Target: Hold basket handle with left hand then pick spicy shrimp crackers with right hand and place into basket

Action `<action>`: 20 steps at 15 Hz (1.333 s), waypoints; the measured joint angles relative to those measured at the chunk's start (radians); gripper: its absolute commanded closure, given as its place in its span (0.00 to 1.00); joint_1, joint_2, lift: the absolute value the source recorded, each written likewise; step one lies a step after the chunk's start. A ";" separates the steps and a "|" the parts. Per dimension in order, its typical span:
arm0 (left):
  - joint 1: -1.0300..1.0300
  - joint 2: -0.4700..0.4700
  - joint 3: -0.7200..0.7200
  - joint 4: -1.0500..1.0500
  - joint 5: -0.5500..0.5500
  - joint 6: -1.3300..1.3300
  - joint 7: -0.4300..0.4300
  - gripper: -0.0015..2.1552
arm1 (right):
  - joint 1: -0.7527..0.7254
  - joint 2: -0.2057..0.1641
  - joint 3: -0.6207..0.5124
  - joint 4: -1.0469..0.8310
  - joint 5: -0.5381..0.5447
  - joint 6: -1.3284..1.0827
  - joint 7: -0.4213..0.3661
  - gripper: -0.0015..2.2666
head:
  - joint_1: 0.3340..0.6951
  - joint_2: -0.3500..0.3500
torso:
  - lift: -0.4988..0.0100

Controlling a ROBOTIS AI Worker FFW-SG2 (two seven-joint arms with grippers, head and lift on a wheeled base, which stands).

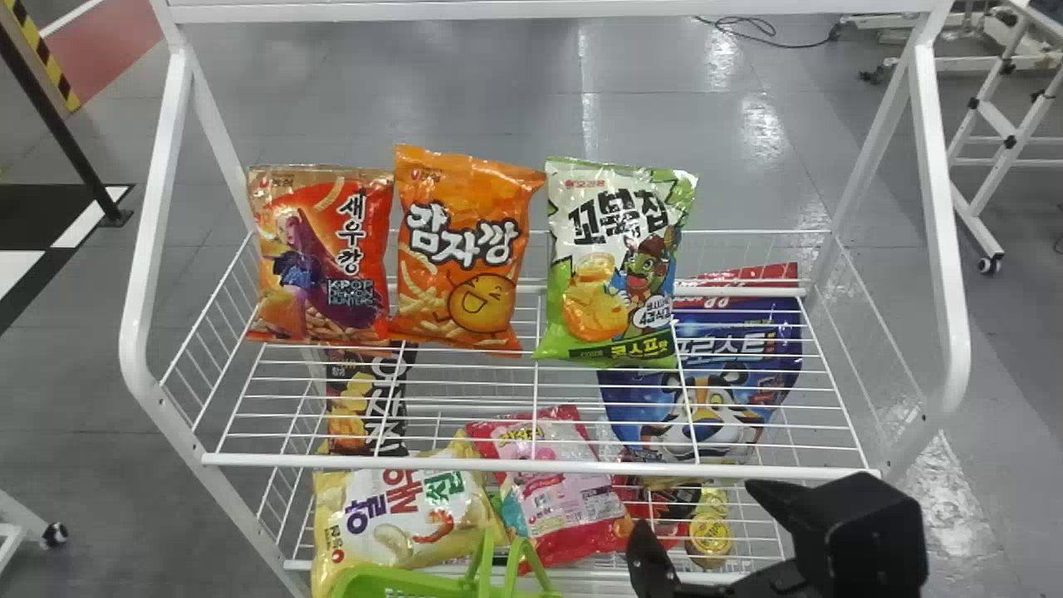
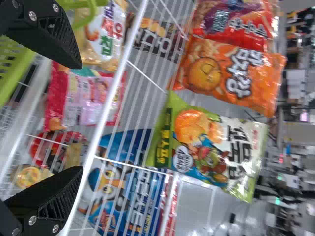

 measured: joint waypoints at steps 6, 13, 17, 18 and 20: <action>0.000 -0.002 0.000 0.002 -0.003 0.000 -0.002 0.88 | -0.001 0.017 -0.011 0.171 -0.001 -0.446 -0.027 0.03 | 1.00 0.53 | 0.91; 0.002 -0.001 0.004 0.005 -0.003 0.000 -0.009 0.88 | 0.019 0.045 -0.014 0.316 0.016 -0.742 -0.141 0.03 | 1.00 0.45 | 0.91; 0.002 0.000 0.008 0.007 -0.001 0.000 -0.011 0.88 | 0.034 0.051 -0.021 0.345 0.021 -0.811 -0.157 0.03 | 1.00 0.42 | 0.91; 0.002 0.000 0.009 0.007 -0.001 0.000 -0.011 0.88 | 0.036 0.053 -0.021 0.351 0.021 -0.819 -0.156 0.03 | 1.00 0.42 | 0.91; 0.003 0.000 0.010 0.008 0.000 0.000 -0.012 0.88 | 0.037 0.054 -0.022 0.356 0.021 -0.827 -0.156 0.03 | 1.00 0.42 | 0.91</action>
